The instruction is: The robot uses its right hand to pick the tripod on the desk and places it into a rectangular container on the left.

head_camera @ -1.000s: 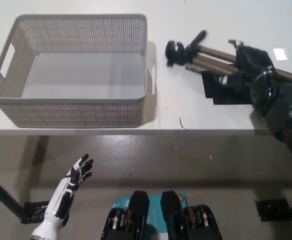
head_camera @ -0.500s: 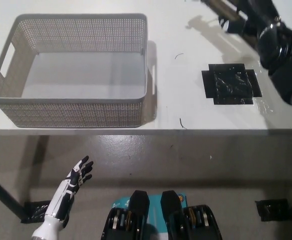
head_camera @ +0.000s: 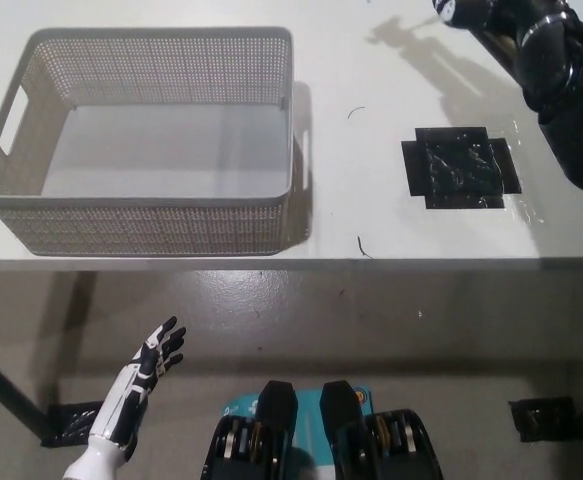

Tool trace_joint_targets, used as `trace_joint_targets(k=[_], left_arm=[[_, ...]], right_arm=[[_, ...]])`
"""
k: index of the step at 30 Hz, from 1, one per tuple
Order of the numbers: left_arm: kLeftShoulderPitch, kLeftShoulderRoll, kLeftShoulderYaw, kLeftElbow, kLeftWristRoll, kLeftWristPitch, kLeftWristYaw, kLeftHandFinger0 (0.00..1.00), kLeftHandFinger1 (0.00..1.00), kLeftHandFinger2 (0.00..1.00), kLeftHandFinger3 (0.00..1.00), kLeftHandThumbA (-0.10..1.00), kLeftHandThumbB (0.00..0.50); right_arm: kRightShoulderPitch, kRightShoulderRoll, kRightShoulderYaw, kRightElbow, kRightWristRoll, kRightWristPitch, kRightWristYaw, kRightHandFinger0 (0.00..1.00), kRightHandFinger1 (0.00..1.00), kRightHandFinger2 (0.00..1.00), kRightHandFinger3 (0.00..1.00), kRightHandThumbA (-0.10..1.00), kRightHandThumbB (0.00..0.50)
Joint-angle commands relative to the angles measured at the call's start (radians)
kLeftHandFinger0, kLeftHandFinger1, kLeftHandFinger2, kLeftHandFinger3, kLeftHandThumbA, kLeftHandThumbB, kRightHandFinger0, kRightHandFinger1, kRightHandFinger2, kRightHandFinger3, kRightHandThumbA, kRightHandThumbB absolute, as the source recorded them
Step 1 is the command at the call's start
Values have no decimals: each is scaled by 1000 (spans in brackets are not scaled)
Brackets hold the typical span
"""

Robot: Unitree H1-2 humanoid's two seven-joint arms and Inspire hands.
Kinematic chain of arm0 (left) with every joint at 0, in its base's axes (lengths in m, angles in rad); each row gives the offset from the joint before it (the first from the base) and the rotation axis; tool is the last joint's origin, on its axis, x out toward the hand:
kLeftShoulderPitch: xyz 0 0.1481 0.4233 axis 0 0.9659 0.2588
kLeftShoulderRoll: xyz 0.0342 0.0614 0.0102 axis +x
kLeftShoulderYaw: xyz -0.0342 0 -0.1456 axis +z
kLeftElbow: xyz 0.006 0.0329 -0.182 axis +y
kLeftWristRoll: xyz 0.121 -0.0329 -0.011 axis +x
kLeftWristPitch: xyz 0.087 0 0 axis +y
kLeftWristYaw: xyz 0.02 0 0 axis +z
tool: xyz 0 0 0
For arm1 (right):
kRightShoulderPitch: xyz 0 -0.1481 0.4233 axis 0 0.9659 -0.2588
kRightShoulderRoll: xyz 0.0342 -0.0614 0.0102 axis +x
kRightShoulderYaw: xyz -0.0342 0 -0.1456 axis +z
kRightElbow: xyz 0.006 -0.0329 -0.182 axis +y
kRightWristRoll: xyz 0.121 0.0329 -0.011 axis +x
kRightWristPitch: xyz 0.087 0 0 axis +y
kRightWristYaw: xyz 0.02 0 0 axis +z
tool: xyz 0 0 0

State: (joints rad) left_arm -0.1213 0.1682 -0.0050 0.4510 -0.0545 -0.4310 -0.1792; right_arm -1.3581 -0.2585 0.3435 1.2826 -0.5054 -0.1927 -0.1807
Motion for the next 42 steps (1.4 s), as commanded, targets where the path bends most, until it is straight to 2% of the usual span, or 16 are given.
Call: trace_joint_targets(k=[1, 5, 10, 12, 17, 29, 31, 32, 33, 34, 35, 36, 37, 38, 39, 42], left_arm=[[7, 7, -7, -6, 18, -39, -3, 1000, 1000, 1000, 1000, 1000, 500], [16, 7, -12, -3, 11, -39, -16, 1000, 1000, 1000, 1000, 1000, 500], [18, 12, -14, -6, 3, -39, -34, 1000, 1000, 1000, 1000, 1000, 500], [20, 10, -13, -8, 3, -39, -34, 1000, 1000, 1000, 1000, 1000, 500], [25, 11, -13, -3, -12, -39, -51, 1000, 1000, 1000, 1000, 1000, 500], [15, 8, -30, 6, 32, -39, -41, 1000, 1000, 1000, 1000, 1000, 500], [13, 11, -33, 6, 26, -39, -47, 1000, 1000, 1000, 1000, 1000, 500], [10, 10, -34, 3, 22, -39, -49, 1000, 1000, 1000, 1000, 1000, 500], [10, 9, -34, -1, 15, -38, -51, 1000, 1000, 1000, 1000, 1000, 500], [7, 8, -33, 1, 10, -38, -53, 1000, 1000, 1000, 1000, 1000, 500], [5, 9, -34, 1, 10, -39, -54, 1000, 1000, 1000, 1000, 1000, 500], [2, 11, -36, 0, 27, -39, -46, 1000, 1000, 1000, 1000, 1000, 500], [-2, 10, -36, 3, 37, -39, -37, 1000, 1000, 1000, 1000, 1000, 500], [-5, 12, -37, 7, 36, -39, -39, 1000, 1000, 1000, 1000, 1000, 500], [-11, 14, -38, 12, 41, -39, -38, 1000, 1000, 1000, 1000, 1000, 500], [-18, 13, -42, 16, 50, -39, -34, 1000, 1000, 1000, 1000, 1000, 500]], right_arm=[[-175, 39, 10, -128, -6, -88, -22, 0, 276, 623, 705, -100, 106], [-184, 102, 46, -226, -44, -40, -3, 5, 452, 848, 903, -100, 139], [-215, 189, 75, -220, -62, -50, -36, 0, 400, 785, 843, -100, 164], [-226, 226, 89, -209, -73, -40, -51, 0, 293, 725, 750, -100, 173], [-213, 300, 112, -219, -99, 21, -40, 0, 153, 712, 717, -100, 174], [-177, 385, 165, 7, -112, -8, -70, 0, 347, 780, 925, -100, 192], [-165, 385, 175, 31, -116, -16, -89, 73, 474, 906, 1000, -100, 225], [-158, 385, 184, 44, -123, -9, -104, 172, 473, 797, 927, -100, 239], [-157, 385, 191, 52, -129, 13, -97, 218, 451, 731, 918, 99, 258], [-159, 385, 197, 57, -132, 40, -71, 245, 447, 724, 949, 347, 330], [-161, 384, 200, 59, -133, 52, -58, 219, 376, 622, 905, 411, 338], [-163, 380, 201, 59, -131, 59, -38, 400, 605, 878, 1000, 531, 402], [-164, 374, 195, 55, -118, 65, 15, 634, 906, 1000, 1000, 637, 423], [-164, 370, 198, 53, -119, 65, 27, 748, 1000, 1000, 1000, 695, 438], [-161, 363, 196, 48, -117, 62, 30, 974, 1000, 1000, 1000, 770, 467], [-156, 347, 197, 40, -118, 40, 27, 1000, 1000, 1000, 1000, 862, 496]])
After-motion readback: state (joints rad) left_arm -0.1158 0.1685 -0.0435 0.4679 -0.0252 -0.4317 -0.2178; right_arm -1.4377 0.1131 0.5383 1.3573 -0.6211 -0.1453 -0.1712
